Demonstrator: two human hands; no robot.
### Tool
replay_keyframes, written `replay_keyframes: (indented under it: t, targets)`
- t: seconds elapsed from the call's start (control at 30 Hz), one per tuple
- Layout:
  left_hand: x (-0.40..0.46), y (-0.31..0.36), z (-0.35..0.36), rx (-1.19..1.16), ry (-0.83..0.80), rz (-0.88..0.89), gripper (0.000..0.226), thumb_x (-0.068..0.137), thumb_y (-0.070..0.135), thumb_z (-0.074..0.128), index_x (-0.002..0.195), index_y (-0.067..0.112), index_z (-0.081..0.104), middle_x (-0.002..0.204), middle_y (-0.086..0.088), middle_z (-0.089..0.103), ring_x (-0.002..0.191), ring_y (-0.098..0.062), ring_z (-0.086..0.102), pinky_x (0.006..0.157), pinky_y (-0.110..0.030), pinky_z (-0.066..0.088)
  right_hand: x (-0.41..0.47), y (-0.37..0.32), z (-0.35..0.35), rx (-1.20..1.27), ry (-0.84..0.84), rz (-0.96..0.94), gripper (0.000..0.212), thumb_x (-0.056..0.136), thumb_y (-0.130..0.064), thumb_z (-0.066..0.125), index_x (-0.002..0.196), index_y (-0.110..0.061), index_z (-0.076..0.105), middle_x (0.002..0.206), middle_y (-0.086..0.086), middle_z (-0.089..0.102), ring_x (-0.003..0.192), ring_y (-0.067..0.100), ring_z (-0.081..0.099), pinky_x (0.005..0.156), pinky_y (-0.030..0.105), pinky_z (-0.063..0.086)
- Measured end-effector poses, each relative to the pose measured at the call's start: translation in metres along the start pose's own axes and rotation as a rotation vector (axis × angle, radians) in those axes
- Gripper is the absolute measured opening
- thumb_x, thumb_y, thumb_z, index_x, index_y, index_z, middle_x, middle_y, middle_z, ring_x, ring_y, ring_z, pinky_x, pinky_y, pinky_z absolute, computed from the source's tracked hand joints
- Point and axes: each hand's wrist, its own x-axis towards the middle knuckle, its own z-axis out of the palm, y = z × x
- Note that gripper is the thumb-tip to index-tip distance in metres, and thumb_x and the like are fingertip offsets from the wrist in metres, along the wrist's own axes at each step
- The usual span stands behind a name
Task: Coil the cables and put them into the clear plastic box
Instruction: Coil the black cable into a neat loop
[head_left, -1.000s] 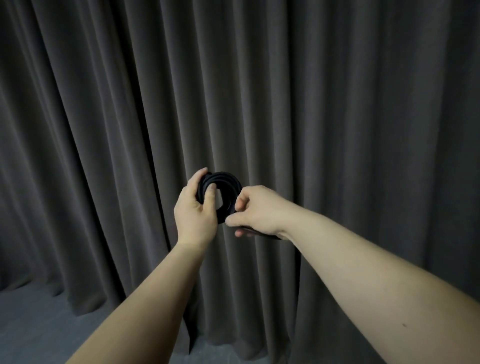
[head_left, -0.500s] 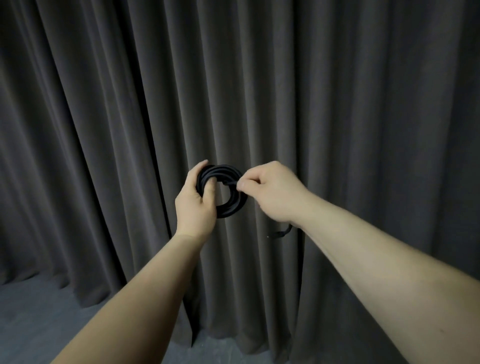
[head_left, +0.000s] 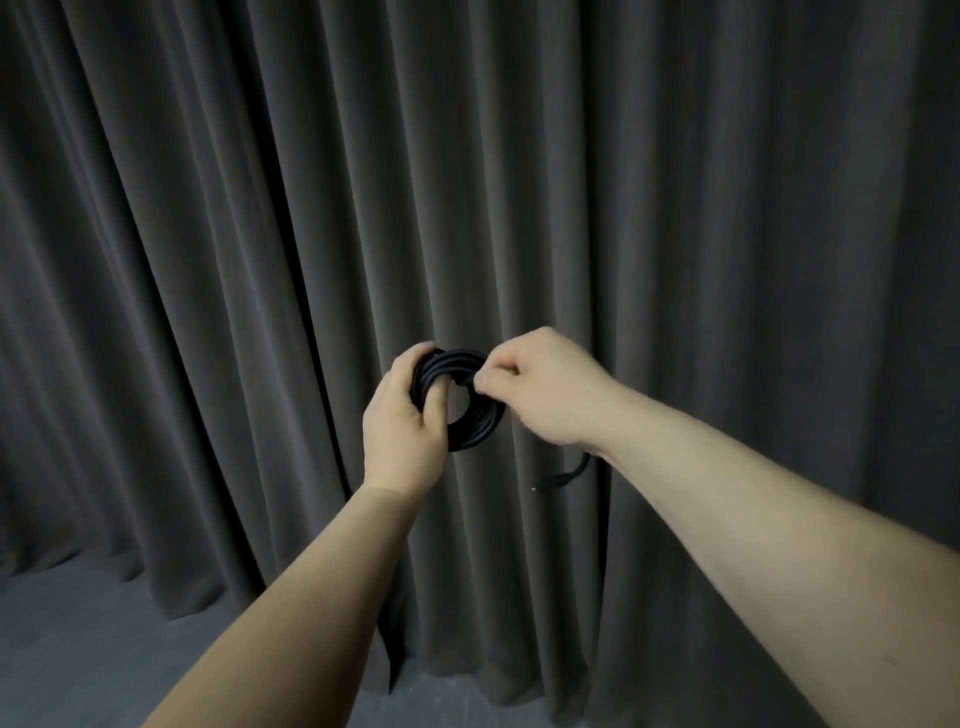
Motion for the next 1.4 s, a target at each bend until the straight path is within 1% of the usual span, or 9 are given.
replay_keyframes:
  t: [0.17, 0.4, 0.6, 0.7, 0.87, 1.0, 1.17, 1.3, 1.4]
  targets:
    - [0.002, 0.014, -0.007, -0.160, 0.020, -0.064, 0.030, 0.095, 0.018, 0.057, 0.119, 0.036, 0.055, 0.113, 0.025, 0.061, 0.108, 0.004, 0.057, 0.100, -0.027, 0.047, -0.004, 0.026, -0.006, 0.411, 0.134, 0.034, 0.015, 0.092, -0.012, 0.058, 0.083, -0.009, 0.070, 0.042, -0.019, 0.049, 0.043, -0.004, 0.046, 0.046, 0.007, 0.031]
    - [-0.005, 0.027, 0.003, -0.413, 0.047, -0.184, 0.024, 0.094, 0.018, 0.061, 0.113, 0.032, 0.064, 0.092, 0.012, 0.068, 0.084, -0.008, 0.060, 0.095, -0.038, 0.049, -0.004, 0.048, -0.002, 0.602, 0.295, -0.035, 0.016, 0.088, -0.011, 0.066, 0.075, -0.019, 0.061, 0.062, -0.014, 0.052, 0.052, -0.001, 0.043, 0.052, 0.009, 0.033]
    - [-0.007, 0.038, 0.011, -0.578, 0.069, -0.222, 0.023, 0.095, 0.021, 0.061, 0.117, 0.026, 0.064, 0.104, 0.006, 0.071, 0.098, -0.011, 0.065, 0.093, -0.031, 0.050, -0.003, 0.039, 0.013, 0.593, 0.464, -0.051, 0.015, 0.090, -0.027, 0.061, 0.077, -0.022, 0.066, 0.066, 0.002, 0.062, 0.060, 0.023, 0.055, 0.061, 0.041, 0.051]
    - [-0.012, 0.042, 0.014, -0.593, 0.079, -0.214, 0.022, 0.094, 0.022, 0.062, 0.113, 0.033, 0.062, 0.108, 0.008, 0.071, 0.104, -0.008, 0.064, 0.093, -0.026, 0.048, -0.008, 0.038, 0.017, 0.425, 0.525, -0.034, 0.027, 0.097, -0.030, 0.052, 0.089, -0.013, 0.071, 0.077, 0.007, 0.068, 0.076, 0.023, 0.062, 0.073, 0.039, 0.052]
    - [-0.014, 0.051, 0.018, -0.602, 0.162, -0.234, 0.025, 0.096, 0.023, 0.058, 0.120, 0.030, 0.057, 0.109, 0.015, 0.068, 0.105, 0.003, 0.061, 0.093, -0.016, 0.046, -0.015, 0.037, 0.024, 0.497, 0.261, -0.005, 0.047, 0.094, -0.037, 0.055, 0.139, -0.026, 0.048, 0.127, -0.014, 0.059, 0.119, -0.004, 0.052, 0.102, 0.013, 0.039]
    - [-0.016, 0.050, 0.021, -0.593, 0.133, -0.262, 0.031, 0.097, 0.030, 0.057, 0.127, 0.026, 0.052, 0.114, 0.014, 0.064, 0.107, 0.005, 0.059, 0.099, -0.020, 0.044, -0.010, 0.040, 0.025, 0.589, 0.197, -0.028, 0.057, 0.090, -0.031, 0.060, 0.143, -0.035, 0.039, 0.128, -0.019, 0.058, 0.119, -0.001, 0.053, 0.102, 0.026, 0.042]
    - [-0.013, 0.035, 0.016, -0.585, -0.165, -0.332, 0.061, 0.071, 0.050, 0.071, 0.120, 0.016, 0.058, 0.093, 0.010, 0.068, 0.092, -0.008, 0.064, 0.097, -0.037, 0.049, -0.007, 0.042, 0.002, 0.399, 0.178, -0.080, 0.052, 0.096, -0.013, 0.054, 0.145, -0.019, 0.038, 0.125, -0.016, 0.055, 0.110, -0.014, 0.050, 0.093, -0.001, 0.031]
    - [0.008, 0.036, -0.001, -0.510, -0.271, -0.361, 0.076, 0.068, 0.051, 0.074, 0.135, 0.026, 0.049, 0.125, 0.007, 0.062, 0.112, -0.006, 0.061, 0.101, -0.032, 0.047, -0.004, 0.054, -0.002, 0.109, 0.104, -0.083, 0.054, 0.096, -0.025, 0.053, 0.146, -0.032, 0.034, 0.127, 0.003, 0.057, 0.112, 0.012, 0.055, 0.095, 0.015, 0.037]
    - [0.022, 0.046, -0.006, -0.276, -0.433, -0.237, 0.049, 0.084, 0.051, 0.067, 0.125, 0.024, 0.060, 0.112, 0.005, 0.069, 0.098, -0.008, 0.068, 0.096, -0.030, 0.050, 0.000, 0.054, 0.000, -0.005, 0.086, -0.130, 0.055, 0.094, -0.024, 0.055, 0.144, -0.034, 0.037, 0.108, 0.003, 0.056, 0.097, 0.016, 0.056, 0.091, 0.027, 0.042]
